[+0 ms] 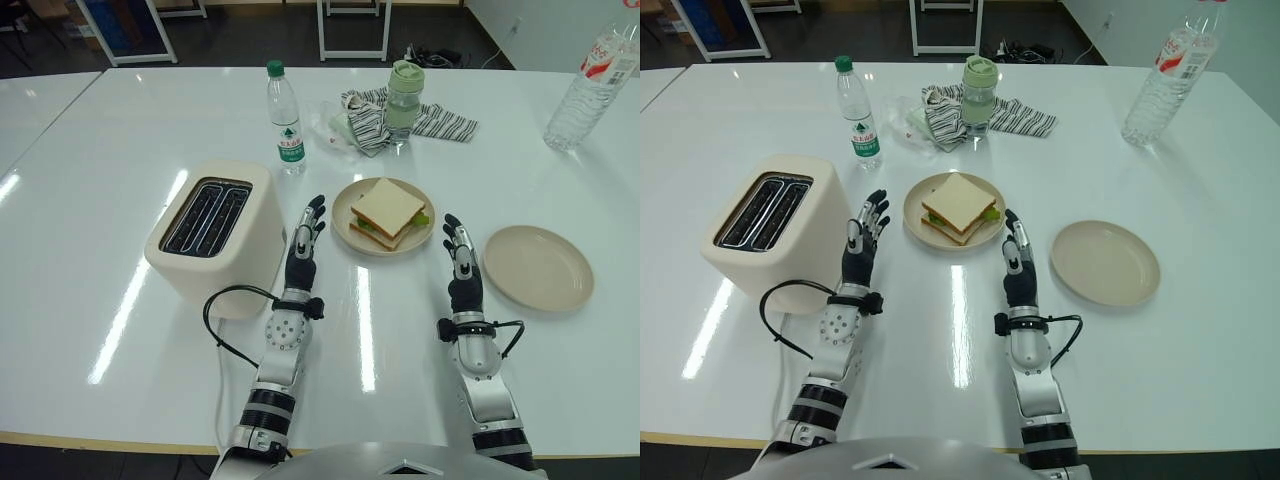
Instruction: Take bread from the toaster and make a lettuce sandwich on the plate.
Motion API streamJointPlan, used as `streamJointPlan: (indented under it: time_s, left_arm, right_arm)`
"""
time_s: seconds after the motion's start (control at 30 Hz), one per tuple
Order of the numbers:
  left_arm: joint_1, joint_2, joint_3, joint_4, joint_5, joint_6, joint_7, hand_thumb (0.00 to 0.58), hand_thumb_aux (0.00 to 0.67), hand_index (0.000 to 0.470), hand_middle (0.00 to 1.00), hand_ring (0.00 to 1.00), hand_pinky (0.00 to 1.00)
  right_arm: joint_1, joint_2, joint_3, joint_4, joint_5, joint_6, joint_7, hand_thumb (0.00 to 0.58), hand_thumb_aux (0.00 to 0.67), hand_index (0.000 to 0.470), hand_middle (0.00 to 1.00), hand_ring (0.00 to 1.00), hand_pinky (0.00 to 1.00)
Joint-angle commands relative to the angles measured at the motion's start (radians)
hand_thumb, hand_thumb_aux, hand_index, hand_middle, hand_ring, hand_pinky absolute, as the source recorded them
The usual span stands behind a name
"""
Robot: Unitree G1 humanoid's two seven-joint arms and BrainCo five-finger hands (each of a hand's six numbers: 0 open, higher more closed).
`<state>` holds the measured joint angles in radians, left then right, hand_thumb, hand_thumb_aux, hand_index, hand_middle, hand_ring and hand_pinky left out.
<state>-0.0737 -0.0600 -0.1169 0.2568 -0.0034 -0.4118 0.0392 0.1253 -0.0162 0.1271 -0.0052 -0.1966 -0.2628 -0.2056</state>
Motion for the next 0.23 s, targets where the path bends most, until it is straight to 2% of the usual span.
streamJointPlan:
  time_s: [0.03,0.23]
  left_arm:
    - [0.000,-0.033,0.003,0.025,0.004,-0.023,0.008,0.000,0.000,0.000,0.00,0.00,0.00]
    - [-0.008,-0.030,0.002,0.046,0.016,-0.048,0.019,0.000,0.000,0.000,0.00,0.00,0.00]
  right_arm:
    - [-0.003,0.008,-0.013,0.030,-0.012,-0.018,-0.014,0.000,0.000,0.000,0.00,0.00,0.00]
    - [-0.007,0.009,-0.017,0.047,-0.021,-0.024,-0.018,0.000,0.000,0.000,0.00,0.00,0.00]
